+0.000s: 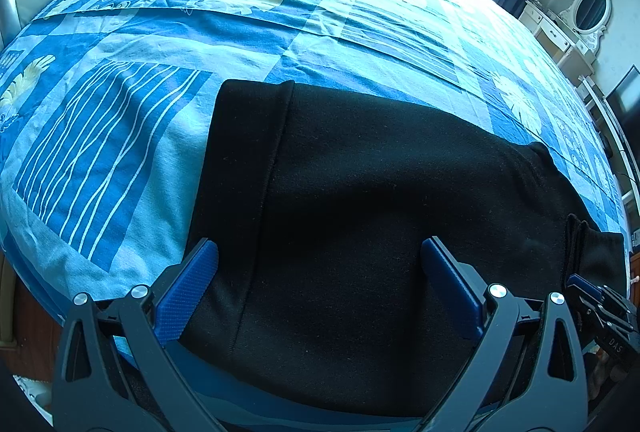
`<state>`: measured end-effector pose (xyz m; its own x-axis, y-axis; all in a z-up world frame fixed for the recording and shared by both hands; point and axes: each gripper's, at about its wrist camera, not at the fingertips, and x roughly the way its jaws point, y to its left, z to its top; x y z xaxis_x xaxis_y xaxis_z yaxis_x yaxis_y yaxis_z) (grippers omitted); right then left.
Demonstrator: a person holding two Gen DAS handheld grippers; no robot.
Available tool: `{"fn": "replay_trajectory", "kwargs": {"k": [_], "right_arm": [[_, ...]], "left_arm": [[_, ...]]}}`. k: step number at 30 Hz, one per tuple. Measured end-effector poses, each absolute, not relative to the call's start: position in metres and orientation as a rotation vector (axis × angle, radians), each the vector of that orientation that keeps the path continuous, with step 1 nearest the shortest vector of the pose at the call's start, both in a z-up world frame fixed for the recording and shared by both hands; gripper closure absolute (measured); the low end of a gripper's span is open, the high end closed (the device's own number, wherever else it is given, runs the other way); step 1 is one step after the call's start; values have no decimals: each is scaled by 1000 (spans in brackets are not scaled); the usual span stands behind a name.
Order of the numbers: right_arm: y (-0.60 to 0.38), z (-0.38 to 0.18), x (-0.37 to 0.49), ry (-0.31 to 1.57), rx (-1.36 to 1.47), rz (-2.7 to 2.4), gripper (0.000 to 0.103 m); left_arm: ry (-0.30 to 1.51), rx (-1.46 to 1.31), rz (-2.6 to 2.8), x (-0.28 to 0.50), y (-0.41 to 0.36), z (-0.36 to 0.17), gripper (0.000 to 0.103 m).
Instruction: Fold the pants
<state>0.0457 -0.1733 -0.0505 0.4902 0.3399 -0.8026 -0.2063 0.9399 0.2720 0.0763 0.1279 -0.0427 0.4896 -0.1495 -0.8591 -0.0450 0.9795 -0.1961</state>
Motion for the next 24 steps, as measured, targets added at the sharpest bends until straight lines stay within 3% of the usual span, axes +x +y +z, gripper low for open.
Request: {"fn": "replay_trajectory", "kwargs": {"k": [4,8,14,19,24], "right_arm": [[-177,-36,43,1007,209,372,65],[-209,-1,35,926,298,421,40],[-357,19,29,786,606,262,35],[-473,-36,13,820,844,31,35],[-498,-86,18,865,1010,72,36]], "left_arm": [[1059,-202,-65,76,128,-43,2],[1059,-202,-67,76,128,-43,2],[1056,-201,-63,75,128,-42,2],[1051,-198,-59,74,126,-42,2],[1043,-195,-58,73,126,-43,2]]}}
